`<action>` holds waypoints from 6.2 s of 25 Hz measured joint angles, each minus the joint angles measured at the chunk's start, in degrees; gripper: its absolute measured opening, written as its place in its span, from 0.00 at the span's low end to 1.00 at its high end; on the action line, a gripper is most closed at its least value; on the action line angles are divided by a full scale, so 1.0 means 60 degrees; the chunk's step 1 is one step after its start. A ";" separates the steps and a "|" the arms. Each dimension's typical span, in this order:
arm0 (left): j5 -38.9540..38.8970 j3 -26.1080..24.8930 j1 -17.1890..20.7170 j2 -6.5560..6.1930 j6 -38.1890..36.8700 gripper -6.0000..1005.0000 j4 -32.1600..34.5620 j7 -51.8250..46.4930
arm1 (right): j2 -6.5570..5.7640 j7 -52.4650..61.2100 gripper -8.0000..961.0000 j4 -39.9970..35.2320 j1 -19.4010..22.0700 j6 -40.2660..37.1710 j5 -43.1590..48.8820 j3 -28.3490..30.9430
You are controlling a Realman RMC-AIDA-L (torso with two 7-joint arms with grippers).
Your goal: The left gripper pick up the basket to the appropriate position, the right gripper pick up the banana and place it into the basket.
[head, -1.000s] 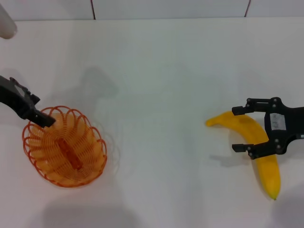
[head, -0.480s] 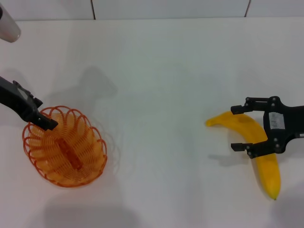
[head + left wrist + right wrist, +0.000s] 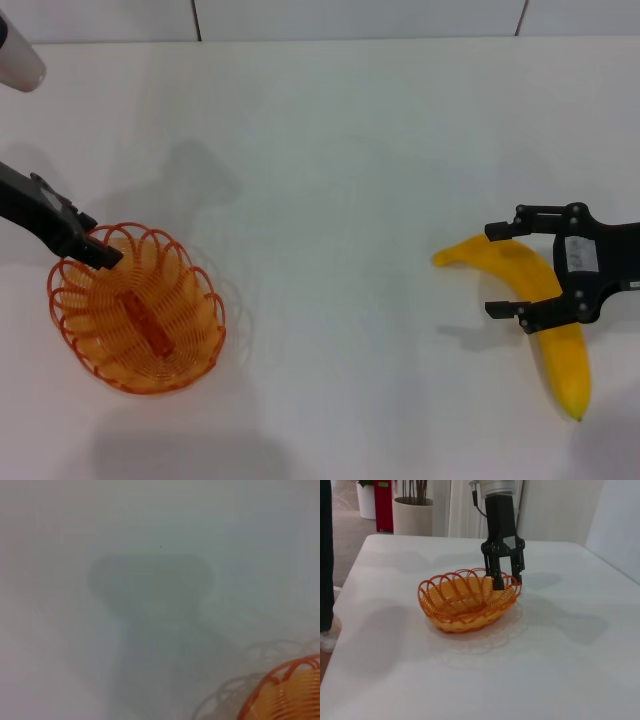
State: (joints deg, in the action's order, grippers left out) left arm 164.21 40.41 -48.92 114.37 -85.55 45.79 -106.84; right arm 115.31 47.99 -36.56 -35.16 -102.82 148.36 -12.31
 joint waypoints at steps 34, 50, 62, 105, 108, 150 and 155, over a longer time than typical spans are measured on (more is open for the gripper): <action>0.0037 0.0112 -0.0162 0.0098 0.0235 0.17 -0.0337 0.0109 | -0.0015 0.0000 0.92 0.0000 0.0046 -0.0001 0.0000 0.0000; 0.0010 0.0116 -0.0164 0.0098 -0.0106 0.15 -0.0256 0.0121 | -0.0029 0.0000 0.92 0.0000 0.0076 -0.0001 0.0000 0.0000; -0.1055 -0.0027 -0.0063 -0.0088 -0.0896 0.12 -0.0115 0.0315 | -0.0030 0.0000 0.92 -0.0007 0.0116 -0.0001 -0.0001 0.0001; -0.4161 0.0960 -0.0119 0.0431 0.0749 0.09 -0.2520 -0.4155 | -0.0029 -0.0001 0.91 0.0001 0.0021 -0.0001 -0.0089 0.0074; -0.4158 0.1316 -0.0257 0.0429 0.1106 0.09 -0.2857 -0.4392 | -0.0029 -0.0001 0.91 0.0001 -0.0020 -0.0001 -0.0090 0.0074; -0.5342 0.1394 -0.0121 0.0431 0.1324 0.18 -0.3399 -0.4888 | -0.0029 0.0000 0.91 0.0000 0.0045 -0.0009 -0.0088 0.0075; -0.5592 0.1394 0.0002 0.0414 0.1480 0.19 -0.3368 -0.4924 | -0.0030 0.0000 0.91 0.0000 0.0045 -0.0003 -0.0088 0.0074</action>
State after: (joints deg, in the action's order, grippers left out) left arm 130.66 48.78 -48.91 116.85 -76.67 25.59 -136.39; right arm 115.13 47.99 -36.56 -34.89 -102.84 147.83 -11.86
